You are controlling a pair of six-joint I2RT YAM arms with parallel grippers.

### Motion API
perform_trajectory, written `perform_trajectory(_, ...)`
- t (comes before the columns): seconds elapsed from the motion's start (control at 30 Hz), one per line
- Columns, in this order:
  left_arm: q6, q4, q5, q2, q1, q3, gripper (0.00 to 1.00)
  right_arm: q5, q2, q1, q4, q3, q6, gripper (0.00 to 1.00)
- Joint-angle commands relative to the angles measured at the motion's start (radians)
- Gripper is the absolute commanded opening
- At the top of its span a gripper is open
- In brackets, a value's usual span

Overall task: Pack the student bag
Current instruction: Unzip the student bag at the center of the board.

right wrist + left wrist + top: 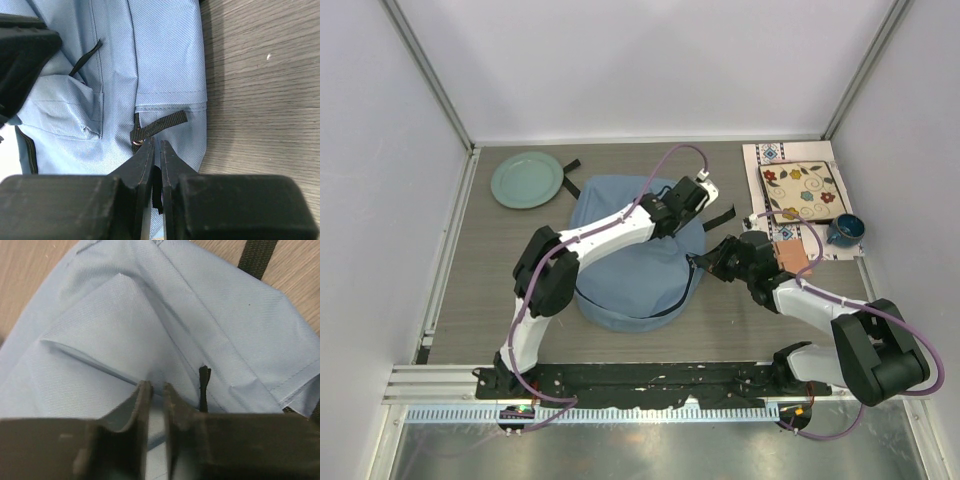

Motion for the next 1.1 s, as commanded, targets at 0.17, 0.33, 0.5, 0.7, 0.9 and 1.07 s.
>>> perform_trajectory(0.17, -0.025, -0.028, 0.093, -0.026, 0.002, 0.048, 0.60, 0.020, -0.017, 0.001, 0.012, 0.000, -0.007, 0.14)
perform_trajectory(0.33, -0.005, -0.040, 0.142, -0.025, 0.002, 0.060, 0.66, 0.017, -0.010, 0.001, 0.017, 0.000, -0.008, 0.14)
perform_trajectory(0.5, 0.023, -0.069, 0.180, 0.000, -0.001, 0.071, 0.65, 0.011, -0.001, 0.001, 0.023, 0.001, -0.005, 0.15)
perform_trajectory(0.7, 0.070, -0.119, 0.154, 0.032, -0.001, 0.089, 0.54, 0.007, 0.005, 0.001, 0.026, 0.001, -0.005, 0.15)
perform_trajectory(0.9, 0.084, -0.131, 0.145, 0.037, -0.009, 0.081, 0.57, 0.007, 0.006, 0.001, 0.025, 0.004, -0.007, 0.15)
perform_trajectory(1.07, 0.083, -0.134, 0.137, 0.056, -0.015, 0.080, 0.60, 0.007, 0.006, 0.001, 0.026, 0.004, -0.005, 0.15)
